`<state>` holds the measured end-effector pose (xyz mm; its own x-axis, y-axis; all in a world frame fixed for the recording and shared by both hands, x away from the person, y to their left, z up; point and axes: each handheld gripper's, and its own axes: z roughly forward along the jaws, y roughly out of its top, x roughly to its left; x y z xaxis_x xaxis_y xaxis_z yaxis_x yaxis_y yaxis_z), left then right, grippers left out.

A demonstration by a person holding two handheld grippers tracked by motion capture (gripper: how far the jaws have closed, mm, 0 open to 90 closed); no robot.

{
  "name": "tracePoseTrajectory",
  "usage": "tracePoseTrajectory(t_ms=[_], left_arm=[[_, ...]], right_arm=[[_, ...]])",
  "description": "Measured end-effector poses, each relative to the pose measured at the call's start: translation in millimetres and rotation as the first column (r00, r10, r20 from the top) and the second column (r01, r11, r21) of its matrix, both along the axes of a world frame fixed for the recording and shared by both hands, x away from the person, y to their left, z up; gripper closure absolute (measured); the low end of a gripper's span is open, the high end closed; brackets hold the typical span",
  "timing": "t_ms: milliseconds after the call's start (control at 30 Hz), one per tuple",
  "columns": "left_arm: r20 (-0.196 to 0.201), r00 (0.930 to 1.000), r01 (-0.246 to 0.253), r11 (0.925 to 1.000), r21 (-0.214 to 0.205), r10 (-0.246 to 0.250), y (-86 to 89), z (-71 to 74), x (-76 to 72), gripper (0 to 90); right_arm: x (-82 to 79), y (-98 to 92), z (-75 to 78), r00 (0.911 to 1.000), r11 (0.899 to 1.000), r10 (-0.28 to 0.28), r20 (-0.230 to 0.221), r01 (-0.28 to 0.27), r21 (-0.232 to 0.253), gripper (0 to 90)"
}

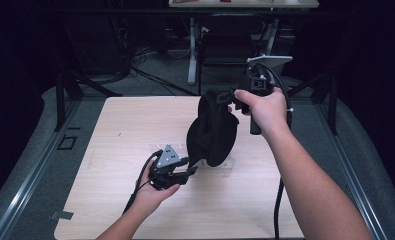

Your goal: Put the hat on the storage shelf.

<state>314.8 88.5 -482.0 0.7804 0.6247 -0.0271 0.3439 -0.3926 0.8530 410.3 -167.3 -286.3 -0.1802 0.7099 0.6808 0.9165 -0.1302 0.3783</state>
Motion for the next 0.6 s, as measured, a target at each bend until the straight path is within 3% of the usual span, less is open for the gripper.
tracePoseTrajectory(t_ms=[167,333,433,600], left_arm=[[0.007,1.0000,0.005,1.0000,0.003,-0.005,-5.0,4.3,0.1,63.8],[0.012,0.9999,-0.010,0.9975,0.070,0.009,-10.3,7.5,-1.5,77.4],[0.032,0.9995,-0.002,0.9958,0.091,-0.001,-10.9,7.3,-2.8,79.3],[0.054,0.9985,-0.001,0.9958,0.092,-0.004,-8.0,6.4,-3.6,81.2]], right_arm=[[-0.4,1.0,0.1,1.0000,1.000,0.002,0.003,-0.002,-0.001,88.2],[-0.9,1.7,0.3,1.0000,1.000,0.002,0.003,-0.002,0.003,88.2],[-1.5,2.4,0.8,1.0000,1.000,0.008,-0.003,-0.008,0.007,88.2],[-2.8,5.0,2.1,0.9997,1.000,0.023,0.004,-0.023,0.012,88.3]])
